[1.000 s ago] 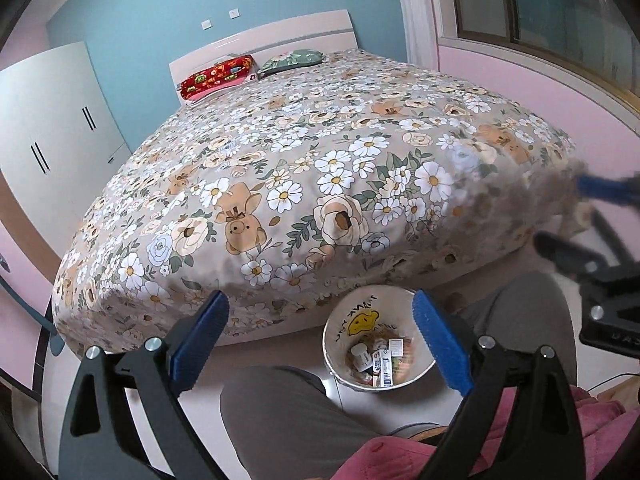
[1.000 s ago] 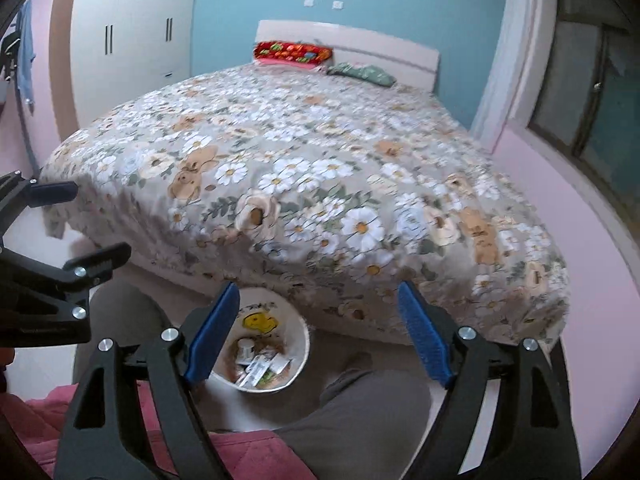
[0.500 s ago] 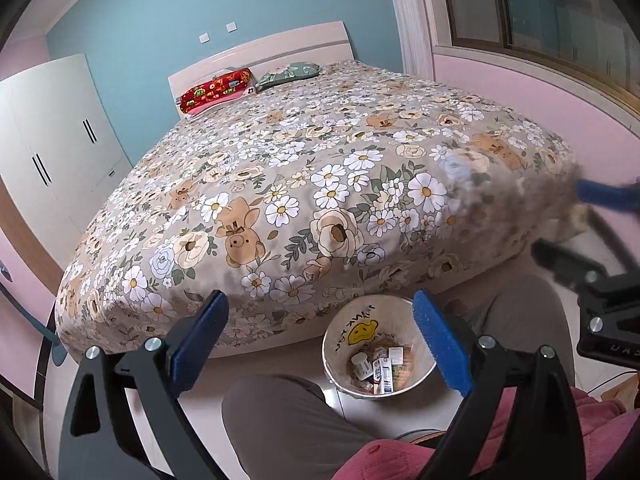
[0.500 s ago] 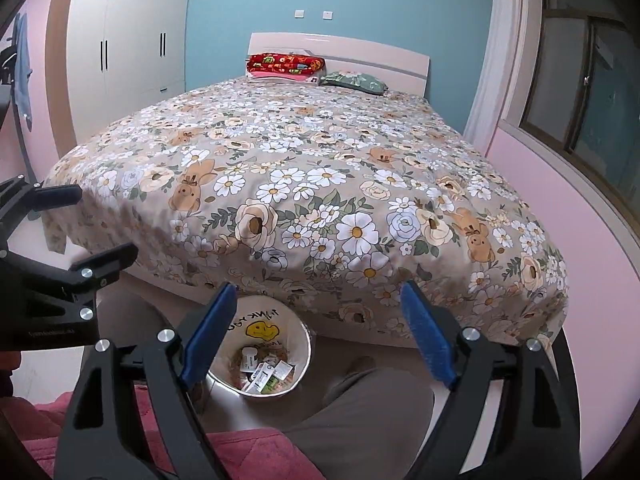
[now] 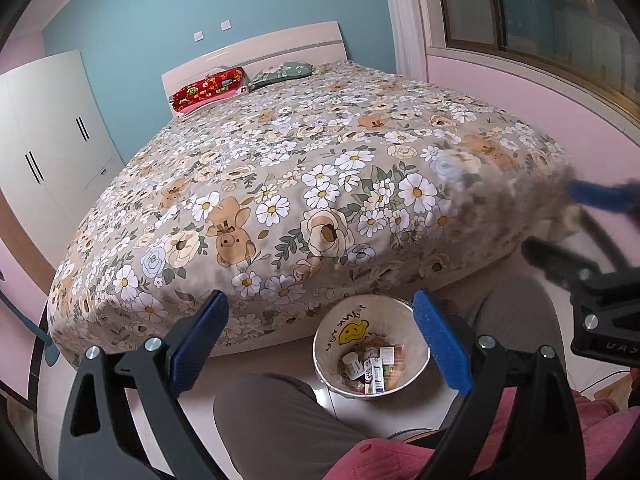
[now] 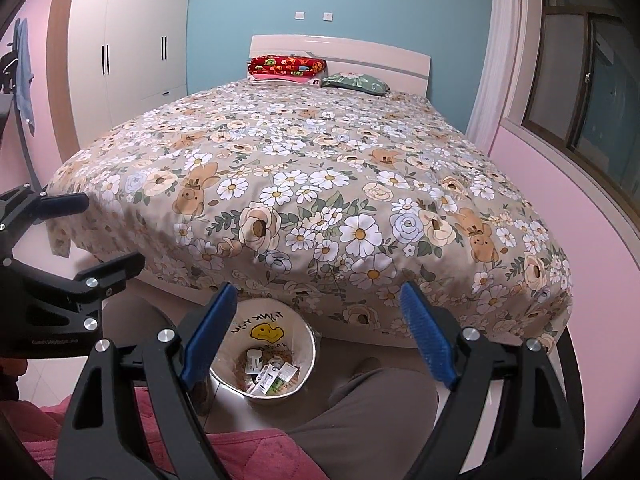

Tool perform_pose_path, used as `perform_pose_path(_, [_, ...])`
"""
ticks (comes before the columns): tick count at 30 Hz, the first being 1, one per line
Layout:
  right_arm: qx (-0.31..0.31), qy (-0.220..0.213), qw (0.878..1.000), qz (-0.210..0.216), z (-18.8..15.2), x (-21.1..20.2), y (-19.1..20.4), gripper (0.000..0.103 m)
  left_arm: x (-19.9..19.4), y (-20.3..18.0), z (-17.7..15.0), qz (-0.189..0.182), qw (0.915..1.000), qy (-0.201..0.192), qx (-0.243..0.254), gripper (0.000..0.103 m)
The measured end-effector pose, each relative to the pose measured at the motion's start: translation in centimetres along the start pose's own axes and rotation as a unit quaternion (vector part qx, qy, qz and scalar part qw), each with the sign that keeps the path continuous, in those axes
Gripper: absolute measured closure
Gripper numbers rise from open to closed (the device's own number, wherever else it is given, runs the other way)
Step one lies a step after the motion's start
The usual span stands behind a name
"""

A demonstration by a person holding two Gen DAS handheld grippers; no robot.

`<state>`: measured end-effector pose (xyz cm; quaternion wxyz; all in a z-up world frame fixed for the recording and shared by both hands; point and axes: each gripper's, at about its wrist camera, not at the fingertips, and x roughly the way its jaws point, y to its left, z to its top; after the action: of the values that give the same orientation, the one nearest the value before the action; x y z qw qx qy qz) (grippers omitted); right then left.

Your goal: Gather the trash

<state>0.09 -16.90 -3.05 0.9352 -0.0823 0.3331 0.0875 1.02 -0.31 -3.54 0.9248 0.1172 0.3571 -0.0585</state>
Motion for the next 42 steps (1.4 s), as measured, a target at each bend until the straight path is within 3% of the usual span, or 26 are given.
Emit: perform_pose_path(42, [0.001, 0.004, 1.0, 0.009, 0.53, 0.31, 0.28, 0.02, -0.3, -0.02, 0.55, 0.003, 0.9999, -0.005, -0.009, 0.008])
